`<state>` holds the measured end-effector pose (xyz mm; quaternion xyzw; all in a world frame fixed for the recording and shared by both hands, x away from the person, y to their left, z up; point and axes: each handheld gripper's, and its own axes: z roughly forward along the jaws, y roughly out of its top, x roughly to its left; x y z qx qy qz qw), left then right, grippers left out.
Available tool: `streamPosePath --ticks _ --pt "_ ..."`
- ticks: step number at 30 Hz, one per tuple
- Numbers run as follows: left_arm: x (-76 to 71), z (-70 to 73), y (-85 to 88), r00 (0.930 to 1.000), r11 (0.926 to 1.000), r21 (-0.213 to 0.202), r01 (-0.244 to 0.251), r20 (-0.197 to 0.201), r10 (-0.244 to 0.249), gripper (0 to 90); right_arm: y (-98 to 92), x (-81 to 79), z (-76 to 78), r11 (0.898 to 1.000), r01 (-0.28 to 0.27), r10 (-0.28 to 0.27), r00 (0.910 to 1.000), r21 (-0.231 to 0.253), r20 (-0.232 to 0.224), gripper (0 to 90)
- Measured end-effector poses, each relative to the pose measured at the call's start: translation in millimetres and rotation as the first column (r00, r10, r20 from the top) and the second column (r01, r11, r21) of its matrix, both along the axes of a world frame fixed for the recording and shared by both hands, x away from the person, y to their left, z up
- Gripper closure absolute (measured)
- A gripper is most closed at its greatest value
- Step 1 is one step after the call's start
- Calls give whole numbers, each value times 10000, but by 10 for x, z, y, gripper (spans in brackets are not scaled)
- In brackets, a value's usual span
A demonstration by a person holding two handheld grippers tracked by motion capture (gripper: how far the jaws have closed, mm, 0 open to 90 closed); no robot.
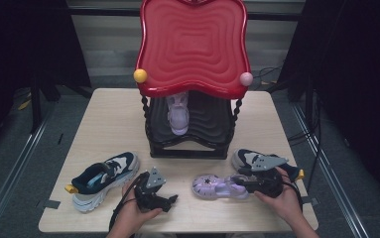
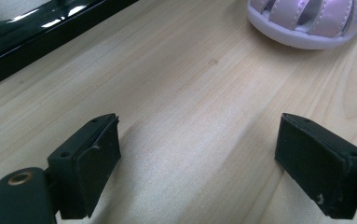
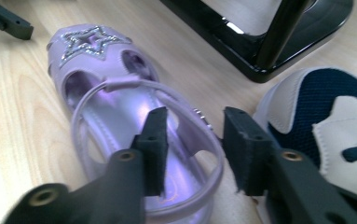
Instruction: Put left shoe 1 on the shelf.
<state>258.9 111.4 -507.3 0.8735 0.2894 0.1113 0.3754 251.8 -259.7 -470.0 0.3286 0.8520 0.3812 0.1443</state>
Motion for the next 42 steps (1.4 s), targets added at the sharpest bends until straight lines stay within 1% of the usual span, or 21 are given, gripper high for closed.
streamPosePath --ticks 2,4,6,10,13,14,16,18,20,23,25,27,29,31,32,33,34,36,38,39,42 --pt "0 0 0 10000 10000 0 -3 -4 3 133 -21 1 12 10000 52 -51 10000 68 -75 698" --pt "0 0 0 10000 10000 0 1 2 -1 133 -42 -12 20 10000 20 -19 9999 88 -130 736" --pt "0 0 0 10000 10000 -1 0 0 0 133 -46 -39 29 10000 -40 39 9999 -45 -136 763" --pt "0 0 0 10000 10000 -4 -1 -2 1 133 -47 -124 47 10000 30 -27 9996 91 -272 778" --pt "0 0 0 10000 10000 -1 1 2 -1 133 -63 -173 57 9991 87 -63 9983 407 -584 750" --pt "-1 0 -1 10000 10000 -8 -5 0 5 133 -67 -190 59 9990 35 -9 9983 446 -583 739" --pt "0 0 -1 10000 10000 -7 -4 -1 4 133 -60 -217 57 9996 -5 17 9989 275 -471 696" --pt "-1 0 -1 10000 10000 -3 -6 -2 6 133 -52 -214 53 9993 -10 24 9992 361 -394 604" --pt "-1 0 -1 10000 10000 -5 -8 -4 8 133 -37 -202 49 9997 27 -22 9998 247 -213 544" --pt "1 1 1 10000 10000 24 -3 32 2 133 -9 -170 52 9998 -25 28 9999 199 -117 487" --pt "0 1 0 10000 10000 20 -8 25 8 133 16 -150 63 9999 -102 102 9999 8 -7 469" --pt "0 0 0 10000 10000 5 0 6 0 133 31 -126 72 9999 -111 112 9999 86 -32 461" --pt "0 0 0 10000 10000 9 -5 15 5 133 43 -91 66 9999 -146 146 9999 36 -56 462" --pt "1 1 1 10000 10000 26 -4 28 4 133 58 -57 40 9996 -265 266 9996 40 -127 484" --pt "1 1 1 10000 10000 23 2 28 -2 133 68 -47 27 9998 -209 209 9997 -18 -105 500" --pt "0 0 0 10000 10000 -6 0 -3 0 133 74 -40 18 9998 -212 213 9997 32 -150 529" --pt "1 1 1 10000 10000 23 2 29 -2 133 80 -32 8 9998 -189 190 9997 51 -181 536" --pt "1 1 1 10000 10000 23 2 28 -2 133 88 -19 -13 9999 -98 101 9996 106 -260 594" --pt "0 1 0 10000 10000 11 -8 14 8 133 98 -20 -20 9998 -122 125 9997 158 -199 658" --pt "1 1 1 10000 10000 26 -4 27 4 133 105 -27 -19 9997 -121 125 9997 195 -208 659" --pt "1 1 1 10000 10000 28 -2 30 2 133 119 -45 -4 9999 -105 106 9998 34 -176 699"
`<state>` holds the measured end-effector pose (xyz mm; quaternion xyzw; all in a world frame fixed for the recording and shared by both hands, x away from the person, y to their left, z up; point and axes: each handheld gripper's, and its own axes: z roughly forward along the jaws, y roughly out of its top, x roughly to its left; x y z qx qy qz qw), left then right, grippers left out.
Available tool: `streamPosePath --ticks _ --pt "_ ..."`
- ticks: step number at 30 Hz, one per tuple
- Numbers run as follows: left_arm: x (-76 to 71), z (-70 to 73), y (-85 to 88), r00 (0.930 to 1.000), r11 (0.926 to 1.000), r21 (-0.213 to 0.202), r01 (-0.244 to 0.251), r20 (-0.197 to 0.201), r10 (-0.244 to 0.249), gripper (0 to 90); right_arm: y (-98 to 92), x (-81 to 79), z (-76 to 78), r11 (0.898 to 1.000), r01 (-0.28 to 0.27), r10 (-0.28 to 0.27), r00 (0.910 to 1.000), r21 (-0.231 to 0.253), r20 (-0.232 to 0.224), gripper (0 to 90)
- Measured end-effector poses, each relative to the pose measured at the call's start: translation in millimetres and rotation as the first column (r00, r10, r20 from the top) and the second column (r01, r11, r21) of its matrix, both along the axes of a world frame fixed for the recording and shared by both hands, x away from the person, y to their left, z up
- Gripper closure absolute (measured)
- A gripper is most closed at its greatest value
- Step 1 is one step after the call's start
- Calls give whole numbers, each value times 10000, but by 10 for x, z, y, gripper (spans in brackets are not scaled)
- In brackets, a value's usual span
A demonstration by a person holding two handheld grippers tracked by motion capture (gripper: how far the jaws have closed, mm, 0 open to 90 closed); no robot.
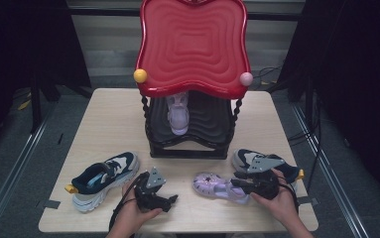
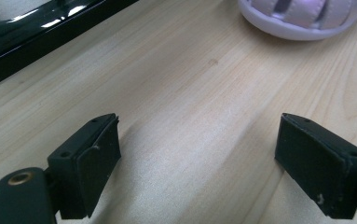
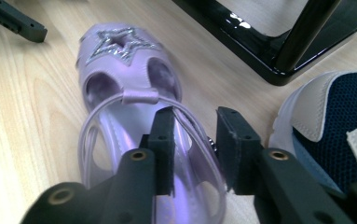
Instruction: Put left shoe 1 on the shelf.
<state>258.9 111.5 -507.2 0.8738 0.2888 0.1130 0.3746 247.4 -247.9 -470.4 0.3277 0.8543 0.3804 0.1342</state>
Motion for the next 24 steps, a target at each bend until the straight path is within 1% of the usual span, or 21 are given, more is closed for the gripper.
streamPosePath --ticks 2,5,7,8,11,13,15,19,24 --pt "0 -1 0 10000 10000 -9 -1 -2 1 133 7 -20 6 10000 71 -71 10000 -52 -2 729" --pt "0 0 0 10000 10000 -4 2 -3 -2 133 23 -51 5 10000 79 -79 10000 30 45 782" --pt "-1 -1 -1 10000 10000 -15 -9 -14 9 133 32 -65 14 9998 95 -95 10000 154 -20 820" --pt "0 -1 -1 10000 10000 -19 6 -18 -6 133 37 -70 22 9997 144 -144 9999 204 41 831" --pt "0 0 0 10000 10000 -6 0 -3 0 133 46 -68 61 9979 418 -424 9990 502 116 836" --pt "0 0 0 10000 10000 -7 -4 -5 4 133 67 -52 67 9983 522 -528 9983 266 243 836" --pt "0 0 0 10000 10000 -10 0 -4 0 133 79 -50 62 9979 620 -626 9975 185 324 836" --pt "0 0 0 10000 10000 -8 0 -3 0 133 78 -59 32 9964 766 -779 9964 372 337 835" --pt "-1 -1 -1 10000 10000 -19 -4 -16 4 133 99 -113 -8 9963 784 -797 9961 353 385 827"
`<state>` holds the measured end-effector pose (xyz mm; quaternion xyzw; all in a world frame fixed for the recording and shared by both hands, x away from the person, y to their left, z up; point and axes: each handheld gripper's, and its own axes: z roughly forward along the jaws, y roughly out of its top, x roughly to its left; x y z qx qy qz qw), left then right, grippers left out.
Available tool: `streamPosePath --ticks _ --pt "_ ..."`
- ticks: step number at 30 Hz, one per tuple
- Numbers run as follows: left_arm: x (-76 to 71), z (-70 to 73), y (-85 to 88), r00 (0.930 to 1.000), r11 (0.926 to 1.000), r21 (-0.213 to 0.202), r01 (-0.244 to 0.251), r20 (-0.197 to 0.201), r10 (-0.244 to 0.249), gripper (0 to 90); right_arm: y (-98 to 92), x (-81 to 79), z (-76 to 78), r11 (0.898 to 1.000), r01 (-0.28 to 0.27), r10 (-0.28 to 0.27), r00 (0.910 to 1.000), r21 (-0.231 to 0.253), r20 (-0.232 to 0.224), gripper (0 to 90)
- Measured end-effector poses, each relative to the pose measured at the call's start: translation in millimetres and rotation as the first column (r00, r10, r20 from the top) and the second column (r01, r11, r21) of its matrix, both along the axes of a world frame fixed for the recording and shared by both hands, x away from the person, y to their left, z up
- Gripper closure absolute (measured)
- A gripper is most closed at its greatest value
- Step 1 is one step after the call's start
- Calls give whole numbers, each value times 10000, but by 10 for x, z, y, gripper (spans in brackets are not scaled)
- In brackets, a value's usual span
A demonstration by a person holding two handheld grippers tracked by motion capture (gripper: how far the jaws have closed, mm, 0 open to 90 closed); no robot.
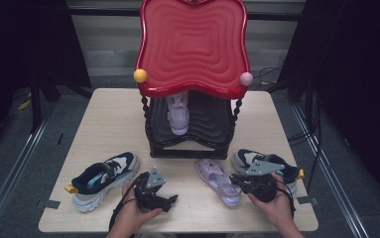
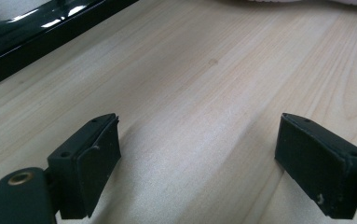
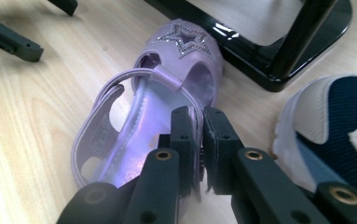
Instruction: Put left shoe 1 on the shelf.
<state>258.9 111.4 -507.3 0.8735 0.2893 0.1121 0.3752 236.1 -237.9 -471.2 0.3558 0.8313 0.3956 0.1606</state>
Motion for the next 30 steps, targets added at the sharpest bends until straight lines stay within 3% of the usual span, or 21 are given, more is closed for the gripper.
streamPosePath --ticks 21,30 --pt "1 1 1 10000 10000 16 4 18 -4 133 -8 -48 -55 9933 364 -365 9993 1101 -14 740" --pt "1 0 0 10000 10000 11 4 14 -4 133 16 -41 -90 9912 603 -615 9981 1176 59 707"
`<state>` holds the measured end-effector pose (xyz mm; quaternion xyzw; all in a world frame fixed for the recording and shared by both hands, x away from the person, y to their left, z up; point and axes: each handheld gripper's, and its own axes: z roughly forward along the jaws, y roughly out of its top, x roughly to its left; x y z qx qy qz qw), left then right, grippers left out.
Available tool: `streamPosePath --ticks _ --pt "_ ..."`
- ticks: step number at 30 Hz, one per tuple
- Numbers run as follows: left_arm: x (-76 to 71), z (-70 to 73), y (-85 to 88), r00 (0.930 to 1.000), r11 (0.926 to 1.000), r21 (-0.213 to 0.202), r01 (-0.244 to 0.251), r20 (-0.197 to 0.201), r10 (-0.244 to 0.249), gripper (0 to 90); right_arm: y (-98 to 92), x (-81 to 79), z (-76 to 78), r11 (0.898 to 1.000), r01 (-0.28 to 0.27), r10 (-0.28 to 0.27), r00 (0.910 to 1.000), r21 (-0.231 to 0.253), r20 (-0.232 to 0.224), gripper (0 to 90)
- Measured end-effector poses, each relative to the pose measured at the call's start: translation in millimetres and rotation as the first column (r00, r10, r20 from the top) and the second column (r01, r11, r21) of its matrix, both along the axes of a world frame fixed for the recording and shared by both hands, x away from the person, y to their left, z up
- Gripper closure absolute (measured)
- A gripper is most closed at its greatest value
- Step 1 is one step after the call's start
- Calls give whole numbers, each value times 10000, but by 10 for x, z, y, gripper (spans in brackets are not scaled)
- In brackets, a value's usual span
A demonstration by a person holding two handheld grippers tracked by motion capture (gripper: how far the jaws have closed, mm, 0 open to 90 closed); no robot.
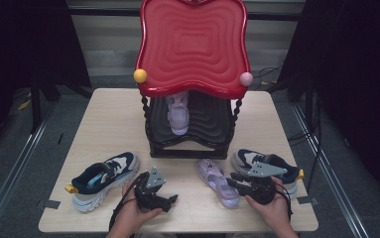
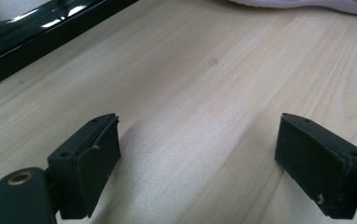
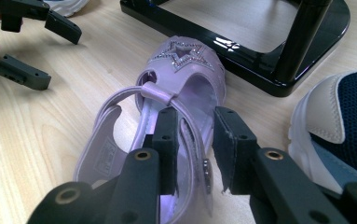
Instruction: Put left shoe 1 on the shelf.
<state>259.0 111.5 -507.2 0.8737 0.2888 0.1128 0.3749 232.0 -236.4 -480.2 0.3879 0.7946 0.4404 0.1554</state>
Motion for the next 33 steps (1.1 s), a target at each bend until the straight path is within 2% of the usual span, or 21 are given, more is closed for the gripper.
streamPosePath --ticks 21,33 --pt "0 0 -1 10000 10000 -10 -1 -12 1 133 64 30 -112 9993 57 -63 9999 -381 -149 727" --pt "0 -1 -1 10000 10000 -23 8 -32 -8 133 80 37 -142 9989 141 -139 9999 -445 61 772"
